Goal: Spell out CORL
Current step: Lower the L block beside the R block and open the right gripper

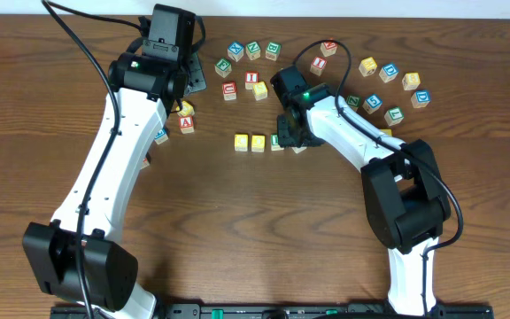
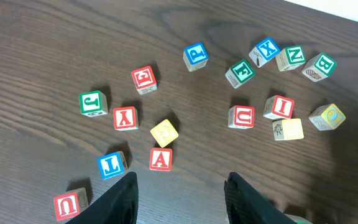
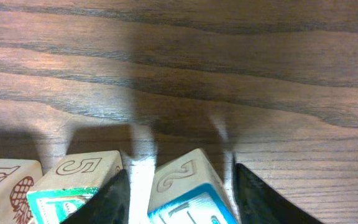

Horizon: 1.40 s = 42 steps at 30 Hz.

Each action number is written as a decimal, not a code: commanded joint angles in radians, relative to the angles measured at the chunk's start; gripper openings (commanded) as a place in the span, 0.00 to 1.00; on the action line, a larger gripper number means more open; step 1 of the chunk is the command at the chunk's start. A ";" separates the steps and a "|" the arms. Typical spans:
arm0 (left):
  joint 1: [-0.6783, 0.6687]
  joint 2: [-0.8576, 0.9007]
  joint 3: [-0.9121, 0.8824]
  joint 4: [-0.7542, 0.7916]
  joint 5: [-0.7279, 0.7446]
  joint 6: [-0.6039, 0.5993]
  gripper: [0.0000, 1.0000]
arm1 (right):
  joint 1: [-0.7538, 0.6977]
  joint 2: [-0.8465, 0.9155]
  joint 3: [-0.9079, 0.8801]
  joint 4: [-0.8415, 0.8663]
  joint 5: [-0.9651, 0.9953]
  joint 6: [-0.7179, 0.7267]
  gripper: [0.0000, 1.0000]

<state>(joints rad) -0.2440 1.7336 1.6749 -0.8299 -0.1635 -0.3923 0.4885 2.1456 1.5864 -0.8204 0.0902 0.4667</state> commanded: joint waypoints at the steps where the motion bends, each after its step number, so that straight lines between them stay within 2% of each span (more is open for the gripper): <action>1: 0.002 -0.002 -0.003 -0.003 -0.005 -0.005 0.45 | 0.002 -0.001 0.002 0.001 0.010 -0.054 0.51; 3: 0.002 -0.002 -0.003 -0.003 -0.005 -0.005 0.45 | 0.002 -0.001 0.002 0.001 0.010 -0.056 0.45; 6: 0.002 -0.002 -0.003 -0.003 -0.005 -0.005 0.45 | 0.002 -0.001 0.002 0.001 0.009 -0.051 0.43; 8: 0.002 -0.002 -0.003 -0.003 -0.005 -0.005 0.45 | 0.002 -0.001 0.002 -0.002 0.009 -0.005 0.43; 11: 0.002 -0.002 -0.003 -0.003 -0.005 -0.005 0.45 | 0.002 -0.001 0.001 -0.003 0.008 0.044 0.36; 16: 0.002 -0.002 -0.003 -0.003 -0.005 -0.005 0.45 | 0.003 -0.001 0.001 -0.004 0.008 0.074 0.34; 37: 0.002 -0.002 -0.003 -0.002 -0.005 -0.005 0.45 | 0.002 -0.001 0.001 0.003 0.005 0.271 0.33; 42: 0.002 -0.002 -0.003 0.000 -0.005 -0.005 0.45 | -0.004 -0.001 0.003 0.050 0.008 0.257 0.33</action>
<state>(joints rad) -0.2440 1.7336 1.6749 -0.8299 -0.1635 -0.3923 0.4885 2.1456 1.5864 -0.7971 0.0895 0.7086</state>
